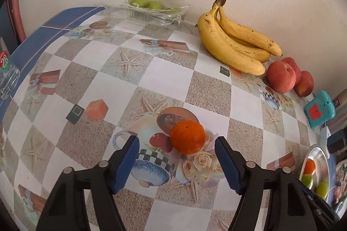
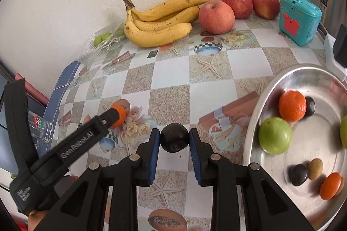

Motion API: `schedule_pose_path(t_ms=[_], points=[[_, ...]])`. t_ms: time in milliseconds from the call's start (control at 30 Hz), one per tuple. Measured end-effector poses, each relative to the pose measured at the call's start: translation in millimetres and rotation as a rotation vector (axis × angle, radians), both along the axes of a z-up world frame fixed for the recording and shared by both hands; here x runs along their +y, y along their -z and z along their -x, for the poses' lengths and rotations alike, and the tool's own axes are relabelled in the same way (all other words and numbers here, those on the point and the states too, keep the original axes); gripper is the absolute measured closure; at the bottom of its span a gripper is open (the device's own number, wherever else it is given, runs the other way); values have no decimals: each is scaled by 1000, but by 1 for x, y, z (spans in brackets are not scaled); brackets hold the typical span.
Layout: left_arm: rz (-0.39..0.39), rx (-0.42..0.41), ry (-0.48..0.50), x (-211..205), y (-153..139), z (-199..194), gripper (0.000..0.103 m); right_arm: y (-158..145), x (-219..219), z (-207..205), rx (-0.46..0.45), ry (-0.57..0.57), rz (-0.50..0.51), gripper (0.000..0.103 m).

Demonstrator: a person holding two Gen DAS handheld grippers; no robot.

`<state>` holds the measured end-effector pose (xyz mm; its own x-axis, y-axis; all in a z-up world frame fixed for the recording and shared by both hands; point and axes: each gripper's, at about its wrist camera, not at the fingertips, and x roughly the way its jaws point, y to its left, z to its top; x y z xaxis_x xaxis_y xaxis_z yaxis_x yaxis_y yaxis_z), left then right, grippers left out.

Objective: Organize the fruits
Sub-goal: 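Grasp the orange with the left tool while the right tool holds the plum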

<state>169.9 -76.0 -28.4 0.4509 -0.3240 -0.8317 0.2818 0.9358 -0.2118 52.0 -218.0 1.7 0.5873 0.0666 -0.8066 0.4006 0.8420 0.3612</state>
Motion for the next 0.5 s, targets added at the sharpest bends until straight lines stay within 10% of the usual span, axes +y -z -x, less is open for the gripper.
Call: schedule_pose_path(t_ms=[233,500], points=[[71,16,35,0,3,-2,66,3,-1,-7,2,-7,19,74],[61,23,21,1,-6,1,67,7,0,-7,22,-7,18,74]])
